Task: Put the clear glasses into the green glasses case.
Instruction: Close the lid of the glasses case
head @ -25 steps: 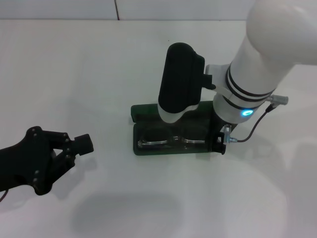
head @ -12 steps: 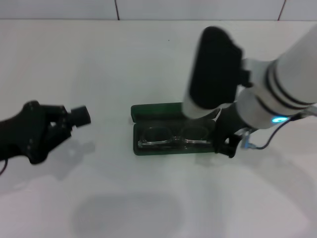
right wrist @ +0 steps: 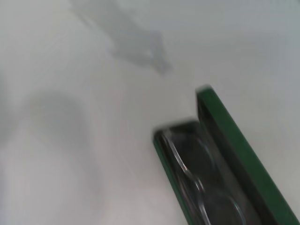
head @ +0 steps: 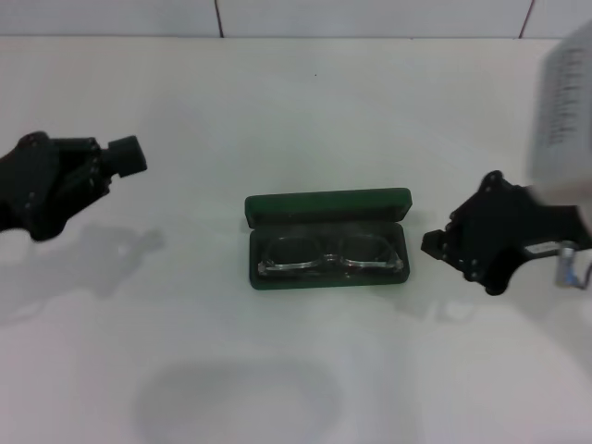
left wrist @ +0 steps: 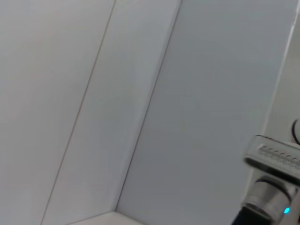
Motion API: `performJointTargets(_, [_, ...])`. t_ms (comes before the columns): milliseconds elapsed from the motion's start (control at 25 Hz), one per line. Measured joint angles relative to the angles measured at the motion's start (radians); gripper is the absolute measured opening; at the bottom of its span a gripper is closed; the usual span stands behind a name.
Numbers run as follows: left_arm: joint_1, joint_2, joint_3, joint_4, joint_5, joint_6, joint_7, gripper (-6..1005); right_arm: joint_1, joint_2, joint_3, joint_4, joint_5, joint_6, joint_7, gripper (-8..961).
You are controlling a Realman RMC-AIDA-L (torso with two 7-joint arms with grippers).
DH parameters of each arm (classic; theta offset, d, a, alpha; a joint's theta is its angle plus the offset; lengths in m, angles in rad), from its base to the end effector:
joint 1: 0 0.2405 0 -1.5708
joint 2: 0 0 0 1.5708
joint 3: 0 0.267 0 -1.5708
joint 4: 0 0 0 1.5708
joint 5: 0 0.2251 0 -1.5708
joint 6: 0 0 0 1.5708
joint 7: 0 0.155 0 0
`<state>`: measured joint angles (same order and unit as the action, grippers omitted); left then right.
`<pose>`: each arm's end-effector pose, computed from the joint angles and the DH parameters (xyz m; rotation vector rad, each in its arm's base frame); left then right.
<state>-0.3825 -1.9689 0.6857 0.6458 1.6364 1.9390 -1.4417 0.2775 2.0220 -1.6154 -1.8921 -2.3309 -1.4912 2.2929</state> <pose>-0.2783 0.2967 0.0654 -2.6354 -0.5863 -1.2499 0.1324 0.3014 0.0017 -2.7933 0.1942 -0.2035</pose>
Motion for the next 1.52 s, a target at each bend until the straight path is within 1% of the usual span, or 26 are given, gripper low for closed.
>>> performJointTargets(40, [-0.009, 0.001, 0.001, 0.006, 0.002, -0.01, -0.013, 30, -0.034, -0.001, 0.055, 0.011, 0.088, 0.001, -0.063, 0])
performJointTargets(80, [-0.019, 0.003, 0.002, 0.007, 0.004, -0.02, -0.024, 31, -0.049, -0.001, 0.084, 0.019, 0.14, -0.002, -0.098, 0])
performJointTargets(120, [-0.031, 0.004, 0.005, 0.008, 0.007, -0.029, -0.033, 31, -0.074, -0.003, 0.147, 0.042, 0.244, -0.017, -0.162, -1])
performJointTargets(200, [-0.056, 0.006, 0.008, 0.008, 0.021, -0.045, -0.047, 32, -0.101, -0.006, 0.26, 0.101, 0.415, -0.065, -0.269, -1])
performJointTargets(280, [-0.086, 0.006, 0.008, 0.009, 0.042, -0.066, -0.064, 32, -0.11, -0.008, 0.407, 0.204, 0.58, -0.159, -0.389, 1])
performJointTargets(320, [-0.103, 0.006, 0.008, 0.009, 0.051, -0.078, -0.073, 33, -0.108, -0.007, 0.463, 0.253, 0.631, -0.202, -0.424, 2])
performJointTargets(400, [-0.139, 0.001, 0.009, 0.009, 0.079, -0.103, -0.089, 34, -0.095, -0.009, 0.686, 0.441, 0.779, -0.373, -0.569, 4])
performJointTargets(480, [-0.171, -0.005, 0.01, 0.009, 0.105, -0.126, -0.104, 34, -0.07, -0.014, 0.886, 0.615, 0.829, -0.511, -0.671, 6])
performJointTargets(520, [-0.189, -0.01, 0.01, 0.009, 0.12, -0.142, -0.119, 35, -0.057, -0.021, 0.993, 0.693, 0.829, -0.577, -0.71, 7])
performJointTargets(560, [-0.206, -0.014, 0.01, 0.009, 0.13, -0.154, -0.134, 35, -0.049, -0.032, 1.078, 0.753, 0.806, -0.614, -0.727, 8])
performJointTargets(600, [-0.222, -0.015, 0.011, 0.009, 0.145, -0.166, -0.154, 47, -0.046, -0.043, 1.142, 0.795, 0.782, -0.641, -0.737, 9])
performJointTargets(640, [-0.236, -0.016, 0.011, 0.009, 0.157, -0.174, -0.174, 60, -0.046, -0.043, 1.142, 0.795, 0.782, -0.641, -0.737, 27])
performJointTargets(680, [-0.245, -0.015, 0.011, 0.009, 0.167, -0.177, -0.186, 72, -0.052, -0.062, 1.225, 0.835, 0.729, -0.652, -0.753, 46])
performJointTargets(800, [-0.27, -0.014, 0.018, 0.011, 0.192, -0.186, -0.202, 109, -0.059, -0.066, 1.233, 0.845, 0.712, -0.651, -0.76, 102])
performJointTargets(840, [-0.284, -0.019, 0.027, 0.011, 0.206, -0.199, -0.205, 122, -0.075, -0.066, 1.256, 0.851, 0.712, -0.652, -0.766, 120])
performJointTargets(880, [-0.298, -0.026, 0.038, 0.011, 0.22, -0.216, -0.206, 134, -0.08, -0.066, 1.269, 0.851, 0.712, -0.652, -0.768, 195])
performJointTargets(960, [-0.333, -0.049, 0.076, 0.013, 0.258, -0.281, -0.213, 197, -0.09, -0.062, 1.305, 0.853, 0.711, -0.653, -0.773, 345])
performJointTargets(1000, [-0.345, -0.06, 0.095, 0.013, 0.274, -0.314, -0.217, 229, -0.09, -0.062, 1.305, 0.853, 0.711, -0.653, -0.773, 386])
performJointTargets(1040, [-0.358, -0.07, 0.116, 0.015, 0.287, -0.352, -0.222, 261, -0.099, -0.055, 1.34, 0.864, 0.702, -0.652, -0.791, 428])
performJointTargets(1120, [-0.377, -0.089, 0.154, 0.014, 0.307, -0.426, -0.229, 324, -0.1, -0.054, 1.34, 0.876, 0.691, -0.65, -0.802, 511])
performJointTargets(1240, [-0.403, -0.107, 0.215, 0.004, 0.317, -0.515, -0.234, 319, -0.097, -0.055, 1.339, 0.898, 0.655, -0.639, -0.819, 632])
performJointTargets(1400, [-0.429, -0.113, 0.265, -0.024, 0.318, -0.581, -0.269, 312, -0.091, -0.054, 1.335, 0.909, 0.625, -0.612, -0.83, 784])
performJointTargets(1520, [-0.437, -0.113, 0.27, -0.056, 0.318, -0.603, -0.276, 308, -0.089, -0.053, 1.326, 0.916, 0.623, -0.593, -0.839, 782])
